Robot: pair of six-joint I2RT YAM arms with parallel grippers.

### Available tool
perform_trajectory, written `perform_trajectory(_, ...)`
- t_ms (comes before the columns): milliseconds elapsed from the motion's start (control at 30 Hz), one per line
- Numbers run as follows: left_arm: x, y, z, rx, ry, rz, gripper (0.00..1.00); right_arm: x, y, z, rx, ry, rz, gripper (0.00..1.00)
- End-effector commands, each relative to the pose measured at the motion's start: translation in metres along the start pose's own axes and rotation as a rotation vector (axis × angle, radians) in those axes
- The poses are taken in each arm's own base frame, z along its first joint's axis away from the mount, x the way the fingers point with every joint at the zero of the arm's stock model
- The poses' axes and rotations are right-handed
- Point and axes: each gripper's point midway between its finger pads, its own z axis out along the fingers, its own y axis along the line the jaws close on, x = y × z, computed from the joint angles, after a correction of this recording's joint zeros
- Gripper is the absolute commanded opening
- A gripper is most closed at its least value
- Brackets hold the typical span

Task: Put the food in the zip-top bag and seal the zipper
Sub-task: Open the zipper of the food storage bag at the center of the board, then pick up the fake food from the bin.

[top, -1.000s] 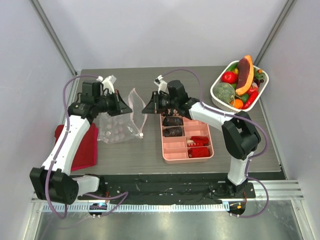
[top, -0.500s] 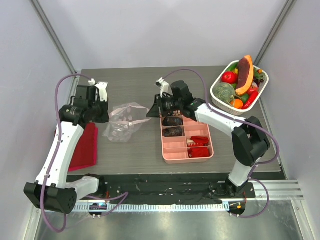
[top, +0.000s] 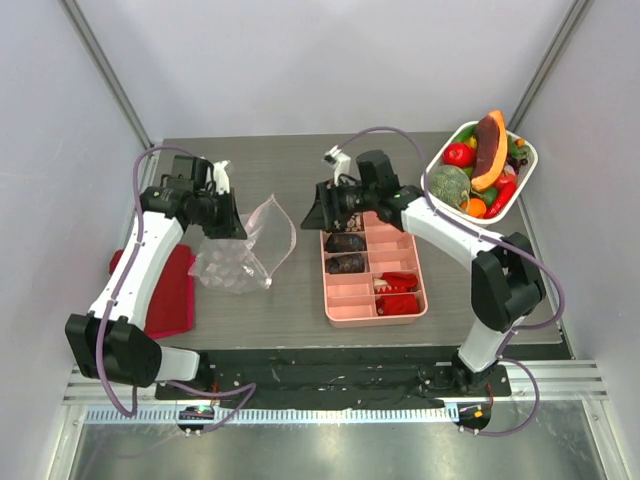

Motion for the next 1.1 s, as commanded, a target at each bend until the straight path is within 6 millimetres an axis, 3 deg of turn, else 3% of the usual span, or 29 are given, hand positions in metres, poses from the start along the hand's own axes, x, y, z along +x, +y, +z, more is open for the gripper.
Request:
perform_trajectory(0, -0.022, -0.021, -0.001, 0.085, -0.041, -0.075, 0.00, -0.068, -0.025, -0.063, 0.092, -0.181, -0.026, 0.72)
perform_trajectory(67, -0.025, -0.024, 0.003, 0.101, -0.038, -0.092, 0.00, -0.076, -0.048, -0.084, 0.148, -0.209, 0.000, 0.72)
perform_trajectory(100, -0.026, -0.027, 0.004, 0.121, -0.035, -0.098, 0.00, -0.086, -0.074, -0.110, 0.213, -0.253, 0.019, 0.72)
perform_trajectory(200, -0.029, -0.031, 0.011, 0.134, -0.022, -0.129, 0.00, -0.096, -0.113, -0.154, 0.327, -0.301, 0.025, 0.72)
perform_trajectory(233, -0.030, -0.031, 0.013, 0.136, -0.016, -0.139, 0.00, -0.099, -0.138, -0.182, 0.396, -0.328, 0.038, 0.72)
perform_trajectory(300, -0.032, -0.034, 0.014, 0.148, -0.012, -0.142, 0.00, -0.105, -0.157, -0.213, 0.469, -0.345, 0.029, 0.71)
perform_trajectory(333, -0.032, -0.036, 0.013, 0.158, -0.008, -0.140, 0.00, -0.109, -0.181, -0.250, 0.541, -0.382, 0.060, 0.72)
perform_trajectory(433, -0.032, -0.037, 0.013, 0.163, -0.010, -0.136, 0.00, -0.112, -0.210, -0.297, 0.647, -0.410, 0.063, 0.73)
perform_trajectory(467, -0.031, -0.037, 0.012, 0.164, -0.013, -0.133, 0.00, -0.113, -0.225, -0.324, 0.704, -0.429, 0.080, 0.75)
perform_trajectory(567, -0.029, -0.036, 0.014, 0.163, -0.008, -0.132, 0.00, -0.110, -0.249, -0.365, 0.818, -0.435, 0.088, 0.76)
perform_trajectory(700, -0.026, -0.035, 0.016, 0.166, -0.001, -0.130, 0.00, -0.096, -0.265, -0.382, 0.875, -0.392, 0.113, 0.72)
perform_trajectory(933, -0.027, -0.037, 0.015, 0.175, -0.001, -0.118, 0.00, -0.049, -0.279, -0.373, 0.899, -0.304, 0.227, 0.65)
perform_trajectory(1067, -0.026, -0.038, 0.017, 0.183, 0.012, -0.121, 0.00, -0.045, -0.291, -0.376, 0.924, -0.317, 0.273, 0.65)
